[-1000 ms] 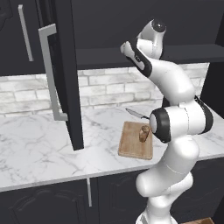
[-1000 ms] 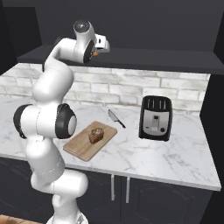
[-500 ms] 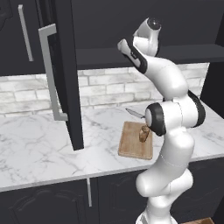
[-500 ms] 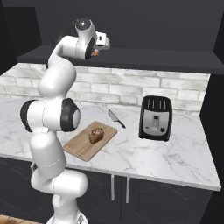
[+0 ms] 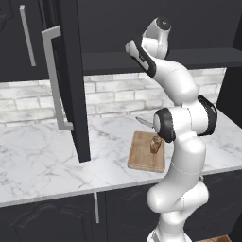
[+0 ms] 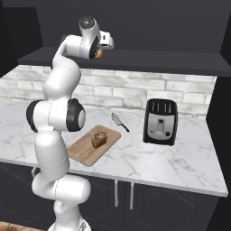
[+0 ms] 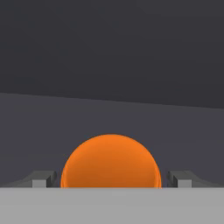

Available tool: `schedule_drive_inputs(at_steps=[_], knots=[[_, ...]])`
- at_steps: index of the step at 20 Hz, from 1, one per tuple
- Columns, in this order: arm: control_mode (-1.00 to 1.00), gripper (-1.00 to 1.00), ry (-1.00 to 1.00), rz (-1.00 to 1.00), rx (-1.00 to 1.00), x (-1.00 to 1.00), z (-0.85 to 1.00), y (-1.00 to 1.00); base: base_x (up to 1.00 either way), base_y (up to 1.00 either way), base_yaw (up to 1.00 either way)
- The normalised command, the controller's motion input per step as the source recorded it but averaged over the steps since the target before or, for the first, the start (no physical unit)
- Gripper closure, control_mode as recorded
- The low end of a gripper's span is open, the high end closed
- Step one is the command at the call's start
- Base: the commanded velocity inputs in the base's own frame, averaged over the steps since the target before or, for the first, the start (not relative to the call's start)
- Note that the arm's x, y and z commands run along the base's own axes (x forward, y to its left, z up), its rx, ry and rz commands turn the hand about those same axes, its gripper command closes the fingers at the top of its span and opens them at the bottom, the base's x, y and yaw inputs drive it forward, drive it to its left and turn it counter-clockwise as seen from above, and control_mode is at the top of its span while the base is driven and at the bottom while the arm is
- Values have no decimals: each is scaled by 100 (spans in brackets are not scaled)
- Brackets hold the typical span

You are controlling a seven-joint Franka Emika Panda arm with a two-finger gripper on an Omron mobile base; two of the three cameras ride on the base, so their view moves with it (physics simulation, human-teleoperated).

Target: Pick the bread, place it on the cutting board, pick the jam, place it on the counter, and close the cabinet.

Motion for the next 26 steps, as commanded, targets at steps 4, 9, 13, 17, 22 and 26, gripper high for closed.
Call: schedule_drive_inputs(at_steps=[4, 9, 13, 17, 22, 26], knots=[[-100, -100, 0, 0, 0, 5, 0, 9, 0, 0, 0], [-100, 100, 1, 0, -1, 0, 0, 8, 0, 0, 0], [-100, 100, 0, 0, 0, 0, 0, 0, 0, 0, 0], [-100, 100, 0, 0, 0, -11, 0, 0, 0, 0, 0], [-100, 100, 0, 0, 0, -37, 0, -2, 0, 0, 0], [-100, 100, 0, 0, 0, -43, 0, -6, 0, 0, 0]])
